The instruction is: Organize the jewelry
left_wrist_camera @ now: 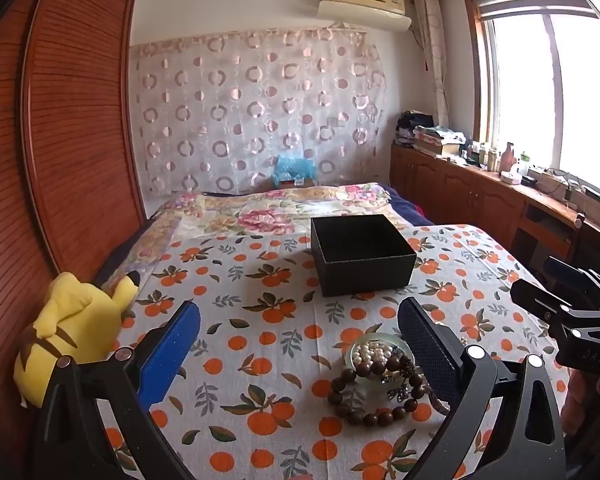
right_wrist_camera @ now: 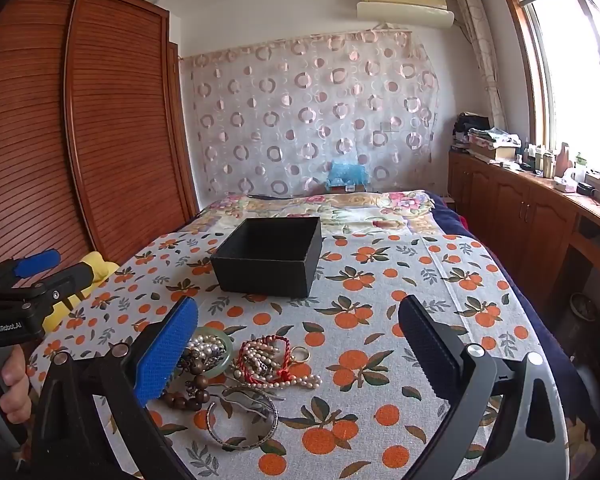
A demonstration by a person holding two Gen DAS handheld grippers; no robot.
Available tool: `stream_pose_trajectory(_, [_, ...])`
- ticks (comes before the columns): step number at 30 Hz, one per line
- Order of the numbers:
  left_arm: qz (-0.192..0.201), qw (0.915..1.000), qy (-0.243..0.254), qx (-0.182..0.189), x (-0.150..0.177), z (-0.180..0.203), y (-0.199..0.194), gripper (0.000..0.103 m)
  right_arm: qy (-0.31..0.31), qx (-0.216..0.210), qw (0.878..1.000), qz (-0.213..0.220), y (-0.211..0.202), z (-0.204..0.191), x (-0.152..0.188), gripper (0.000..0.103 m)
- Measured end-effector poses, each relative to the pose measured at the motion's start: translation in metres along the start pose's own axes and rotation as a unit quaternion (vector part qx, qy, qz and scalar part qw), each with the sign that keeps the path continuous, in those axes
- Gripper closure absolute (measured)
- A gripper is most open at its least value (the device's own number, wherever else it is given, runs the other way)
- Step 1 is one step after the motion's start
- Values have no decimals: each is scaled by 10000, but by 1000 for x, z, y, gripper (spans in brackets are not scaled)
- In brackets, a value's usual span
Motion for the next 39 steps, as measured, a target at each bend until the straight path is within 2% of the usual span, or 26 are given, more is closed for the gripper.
stream_pose_trajectory(39, [13,10000,18,22,-3,3,-5,7,19,9,10000,-1,0,2,2,2])
Point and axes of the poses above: each gripper's, at about its wrist camera, not at the fingertips, and y roughly the way its jaws point, z to its right, x to its underside, the point moved 7 cm from there along y, roughly the way its jaws point, and after that the axes turned 11 degrees about z, right-handed, at the moved point
